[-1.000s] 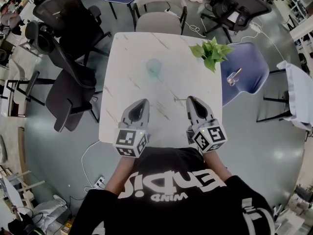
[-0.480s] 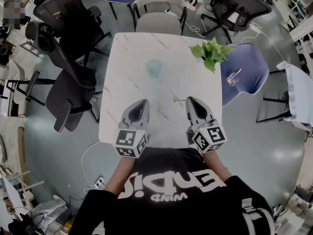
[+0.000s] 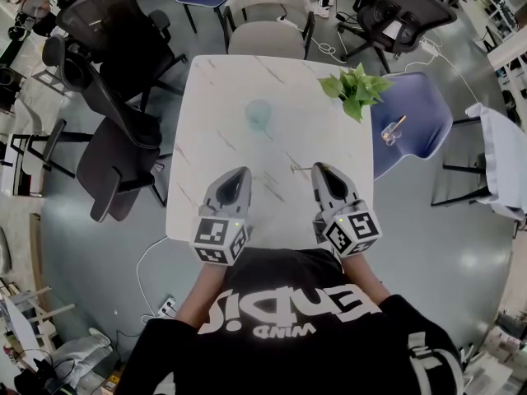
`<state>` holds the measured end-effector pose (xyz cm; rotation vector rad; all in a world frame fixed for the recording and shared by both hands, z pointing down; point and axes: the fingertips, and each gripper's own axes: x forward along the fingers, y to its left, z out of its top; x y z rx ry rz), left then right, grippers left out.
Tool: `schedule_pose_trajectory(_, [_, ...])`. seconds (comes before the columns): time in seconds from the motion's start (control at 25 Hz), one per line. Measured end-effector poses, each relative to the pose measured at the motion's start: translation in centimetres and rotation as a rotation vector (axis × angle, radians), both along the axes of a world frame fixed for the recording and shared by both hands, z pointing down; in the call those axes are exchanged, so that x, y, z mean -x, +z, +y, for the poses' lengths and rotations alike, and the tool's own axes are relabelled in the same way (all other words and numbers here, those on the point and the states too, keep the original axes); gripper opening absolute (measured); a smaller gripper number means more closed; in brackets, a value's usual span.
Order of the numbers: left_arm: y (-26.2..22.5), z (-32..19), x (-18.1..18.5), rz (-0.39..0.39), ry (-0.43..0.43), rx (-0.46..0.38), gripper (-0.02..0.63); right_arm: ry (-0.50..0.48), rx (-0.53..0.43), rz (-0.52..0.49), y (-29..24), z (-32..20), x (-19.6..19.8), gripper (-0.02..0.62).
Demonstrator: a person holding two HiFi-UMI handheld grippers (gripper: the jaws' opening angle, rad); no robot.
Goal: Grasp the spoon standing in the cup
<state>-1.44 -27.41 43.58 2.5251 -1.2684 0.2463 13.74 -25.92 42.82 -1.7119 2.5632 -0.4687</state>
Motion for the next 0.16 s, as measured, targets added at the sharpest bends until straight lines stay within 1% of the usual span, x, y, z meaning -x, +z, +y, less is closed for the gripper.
schedule_pose_trajectory(0.16, [-0.02, 0.03, 0.25, 0.002, 0.0, 0.0, 0.014, -0.002, 0.002, 0.0, 0.07, 0.02, 0.2, 0.015])
